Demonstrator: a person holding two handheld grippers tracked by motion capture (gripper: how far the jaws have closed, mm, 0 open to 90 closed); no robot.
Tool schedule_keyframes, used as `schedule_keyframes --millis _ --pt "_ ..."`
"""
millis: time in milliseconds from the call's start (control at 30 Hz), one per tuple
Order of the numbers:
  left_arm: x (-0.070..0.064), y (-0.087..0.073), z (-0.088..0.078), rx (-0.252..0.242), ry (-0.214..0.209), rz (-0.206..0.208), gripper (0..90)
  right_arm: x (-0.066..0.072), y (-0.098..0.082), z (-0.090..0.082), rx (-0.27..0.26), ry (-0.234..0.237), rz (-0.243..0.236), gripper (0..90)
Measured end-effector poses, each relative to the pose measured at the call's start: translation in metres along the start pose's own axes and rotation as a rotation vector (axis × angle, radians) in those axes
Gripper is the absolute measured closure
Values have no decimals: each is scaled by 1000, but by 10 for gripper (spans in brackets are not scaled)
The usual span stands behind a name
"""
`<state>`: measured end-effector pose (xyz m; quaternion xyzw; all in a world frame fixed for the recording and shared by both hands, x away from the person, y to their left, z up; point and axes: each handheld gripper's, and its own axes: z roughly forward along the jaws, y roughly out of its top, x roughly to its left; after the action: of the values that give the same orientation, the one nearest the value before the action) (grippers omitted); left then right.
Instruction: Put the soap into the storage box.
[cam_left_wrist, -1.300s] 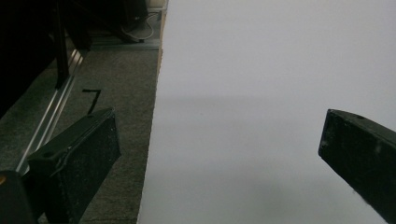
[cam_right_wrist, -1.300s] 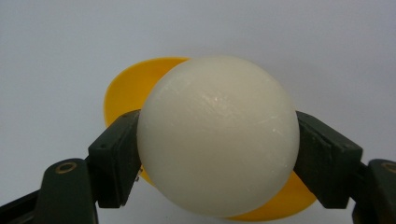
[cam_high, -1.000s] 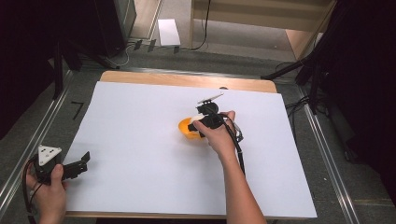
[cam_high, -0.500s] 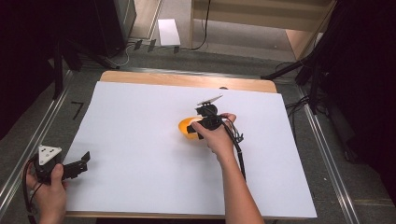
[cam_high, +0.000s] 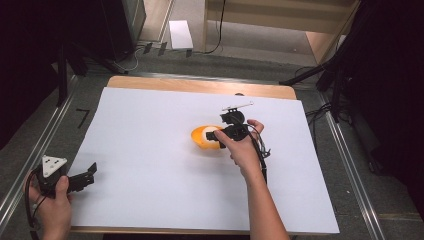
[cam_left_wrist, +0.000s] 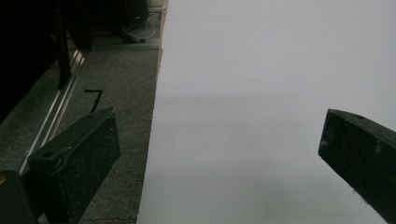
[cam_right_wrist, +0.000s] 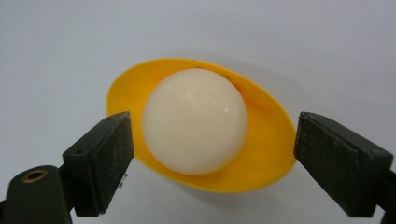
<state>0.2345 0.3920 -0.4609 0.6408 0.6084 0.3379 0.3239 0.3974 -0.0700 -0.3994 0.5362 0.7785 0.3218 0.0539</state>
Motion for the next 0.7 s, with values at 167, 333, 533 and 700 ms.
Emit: schedule_keyframes --millis 167,333,533,700 --pt "-1 0 0 -5 3 7 0 -9 -8 -10 -31 14 0 128" --pt "-2 0 -1 -3 6 15 0 -16 -16 -17 -47 13 9 129" --pt "-2 -1 -1 -7 5 20 0 -27 -24 -24 -57 11 17 130" --pt "-3 -1 -1 -9 9 22 0 -38 -33 -30 -63 -1 25 132"
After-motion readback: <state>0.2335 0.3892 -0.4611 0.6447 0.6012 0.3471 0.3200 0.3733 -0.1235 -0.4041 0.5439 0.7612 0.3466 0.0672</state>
